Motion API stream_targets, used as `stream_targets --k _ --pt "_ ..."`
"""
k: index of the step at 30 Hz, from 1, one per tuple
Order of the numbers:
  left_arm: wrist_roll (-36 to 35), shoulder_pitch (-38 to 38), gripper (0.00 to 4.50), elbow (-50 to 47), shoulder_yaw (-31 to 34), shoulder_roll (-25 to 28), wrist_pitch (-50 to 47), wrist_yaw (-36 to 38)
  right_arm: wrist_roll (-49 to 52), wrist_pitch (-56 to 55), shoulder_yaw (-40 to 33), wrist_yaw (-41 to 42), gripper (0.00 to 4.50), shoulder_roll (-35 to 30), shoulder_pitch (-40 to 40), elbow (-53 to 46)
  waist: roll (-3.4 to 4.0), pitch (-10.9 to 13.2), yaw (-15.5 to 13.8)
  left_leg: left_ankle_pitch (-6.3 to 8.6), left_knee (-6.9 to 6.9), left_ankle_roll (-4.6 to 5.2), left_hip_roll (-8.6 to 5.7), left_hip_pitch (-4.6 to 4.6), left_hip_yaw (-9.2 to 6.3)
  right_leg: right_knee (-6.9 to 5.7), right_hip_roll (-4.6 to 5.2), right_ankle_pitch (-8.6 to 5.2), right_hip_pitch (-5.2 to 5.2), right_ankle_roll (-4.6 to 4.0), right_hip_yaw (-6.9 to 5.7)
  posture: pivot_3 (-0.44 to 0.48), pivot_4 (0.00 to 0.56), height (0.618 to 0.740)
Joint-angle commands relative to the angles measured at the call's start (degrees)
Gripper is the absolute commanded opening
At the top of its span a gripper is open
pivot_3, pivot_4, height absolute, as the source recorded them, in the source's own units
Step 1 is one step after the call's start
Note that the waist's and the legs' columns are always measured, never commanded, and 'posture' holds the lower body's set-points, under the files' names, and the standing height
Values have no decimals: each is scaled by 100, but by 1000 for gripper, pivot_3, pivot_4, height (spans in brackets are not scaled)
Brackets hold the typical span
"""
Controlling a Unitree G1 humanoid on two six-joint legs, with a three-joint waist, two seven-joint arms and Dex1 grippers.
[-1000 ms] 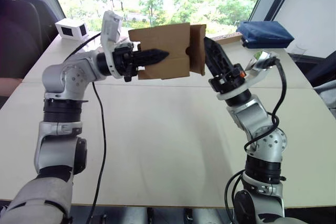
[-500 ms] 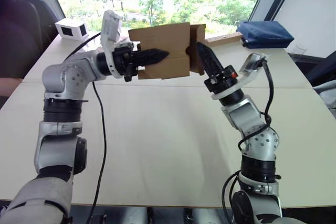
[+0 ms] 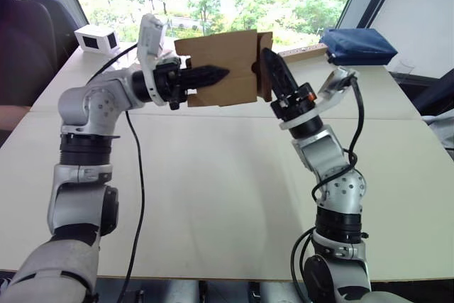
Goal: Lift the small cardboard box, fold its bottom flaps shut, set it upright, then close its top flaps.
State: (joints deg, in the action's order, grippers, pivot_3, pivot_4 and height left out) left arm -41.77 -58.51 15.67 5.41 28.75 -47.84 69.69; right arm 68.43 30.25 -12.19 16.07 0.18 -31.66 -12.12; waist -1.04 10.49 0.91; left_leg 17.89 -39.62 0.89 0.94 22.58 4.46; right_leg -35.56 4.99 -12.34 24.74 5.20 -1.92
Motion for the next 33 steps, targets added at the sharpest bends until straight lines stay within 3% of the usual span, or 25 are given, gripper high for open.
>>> stream_targets --k 1,21,33 --pt "-75 -124 0 -70 165 -31 147 -44 72 -172 -19 -85 2371 170 -108 -145 0 0 2 0 0 0 0 0 0 0 0 0 0 0 0 0 150 740" --pt "-179 -61 0 -181 252 -134 113 -229 -516 -735 131 -414 2371 700 -372 130 1 1 8 0 1 0 0 0 0 0 0 0 1 0 0 0 150 740" --pt "-96 -48 0 -107 245 -275 189 -368 -600 -767 556 -547 2371 1057 -184 -198 2 1 11 0 2 -1 0 1 0 1 0 0 1 0 0 0 150 740"
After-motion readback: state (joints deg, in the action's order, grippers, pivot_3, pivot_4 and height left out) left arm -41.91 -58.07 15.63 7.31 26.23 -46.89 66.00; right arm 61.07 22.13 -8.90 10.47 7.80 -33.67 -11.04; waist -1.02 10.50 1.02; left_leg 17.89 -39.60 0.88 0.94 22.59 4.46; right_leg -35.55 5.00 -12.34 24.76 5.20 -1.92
